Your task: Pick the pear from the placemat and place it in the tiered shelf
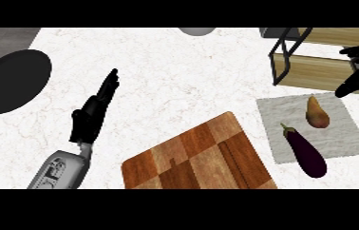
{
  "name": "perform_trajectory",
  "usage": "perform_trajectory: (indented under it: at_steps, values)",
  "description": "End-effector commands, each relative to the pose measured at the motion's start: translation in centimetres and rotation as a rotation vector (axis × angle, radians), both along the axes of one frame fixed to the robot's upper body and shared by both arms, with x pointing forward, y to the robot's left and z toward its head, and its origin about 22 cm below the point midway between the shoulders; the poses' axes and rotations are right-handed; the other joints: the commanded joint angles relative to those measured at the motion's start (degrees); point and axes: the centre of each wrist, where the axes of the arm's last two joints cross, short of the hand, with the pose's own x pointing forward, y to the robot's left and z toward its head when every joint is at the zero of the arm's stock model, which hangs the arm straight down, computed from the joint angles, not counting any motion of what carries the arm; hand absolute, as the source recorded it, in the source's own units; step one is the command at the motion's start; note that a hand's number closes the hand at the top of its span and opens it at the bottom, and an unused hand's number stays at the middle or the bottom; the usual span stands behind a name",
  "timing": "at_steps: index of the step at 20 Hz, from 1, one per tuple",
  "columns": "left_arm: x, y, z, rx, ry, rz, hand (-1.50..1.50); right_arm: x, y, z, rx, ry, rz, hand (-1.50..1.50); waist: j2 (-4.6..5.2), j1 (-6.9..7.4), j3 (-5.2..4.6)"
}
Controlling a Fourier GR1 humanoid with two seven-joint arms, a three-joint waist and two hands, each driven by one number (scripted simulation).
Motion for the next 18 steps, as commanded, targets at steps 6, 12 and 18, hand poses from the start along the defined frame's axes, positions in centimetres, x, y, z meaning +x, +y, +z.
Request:
perform_trajectory:
  at_steps: [6,12,18]
  values:
    - [0.2,-0.1,0.5,0.006,0.014,0.002,0.00,0.2,1.3,-1.2,0.001,-0.015,0.003,-1.50,0.01,0.09,-0.06]
    - [-0.6,1.5,0.1,0.003,0.007,0.008,0.00,0.9,2.1,-2.0,-0.009,0.010,0.009,-1.50,0.11,0.47,-0.05]
    - [-0.3,0.0,0.0,0.004,0.004,-0.006,0.00,0.5,1.5,-2.3,-0.024,0.043,-0.004,-1.50,0.07,0.24,-0.05]
